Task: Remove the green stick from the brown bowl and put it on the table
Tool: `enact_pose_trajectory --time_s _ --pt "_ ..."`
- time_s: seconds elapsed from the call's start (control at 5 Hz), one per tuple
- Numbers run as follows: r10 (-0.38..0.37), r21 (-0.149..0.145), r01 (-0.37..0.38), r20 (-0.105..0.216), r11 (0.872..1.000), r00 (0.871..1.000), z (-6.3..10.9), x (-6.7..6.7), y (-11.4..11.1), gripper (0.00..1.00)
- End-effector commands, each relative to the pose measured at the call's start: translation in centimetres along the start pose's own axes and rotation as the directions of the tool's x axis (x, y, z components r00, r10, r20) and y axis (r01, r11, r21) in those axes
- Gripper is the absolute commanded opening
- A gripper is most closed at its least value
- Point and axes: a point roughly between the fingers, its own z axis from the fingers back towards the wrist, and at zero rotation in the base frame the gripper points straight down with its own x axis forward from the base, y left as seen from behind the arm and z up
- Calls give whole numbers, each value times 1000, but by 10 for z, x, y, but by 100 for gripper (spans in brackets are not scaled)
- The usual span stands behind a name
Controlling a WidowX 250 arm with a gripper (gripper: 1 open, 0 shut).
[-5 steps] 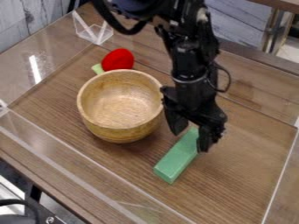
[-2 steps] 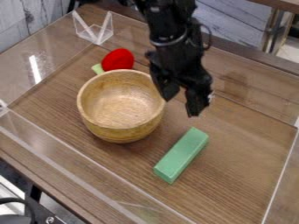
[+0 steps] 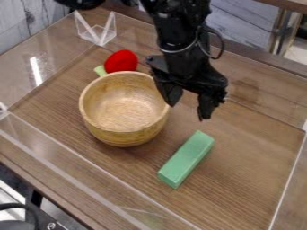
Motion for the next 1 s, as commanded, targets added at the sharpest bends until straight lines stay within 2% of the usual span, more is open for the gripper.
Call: enact_pose_trajectory --time_s 0.0,0.4,0.8 --pt "17 5 -17 49 1000 999 14 4 -2 100" --pt "121 31 -124 67 992 990 16 -1 12 100" --pt "101 14 -101 47 995 994 12 6 3 100"
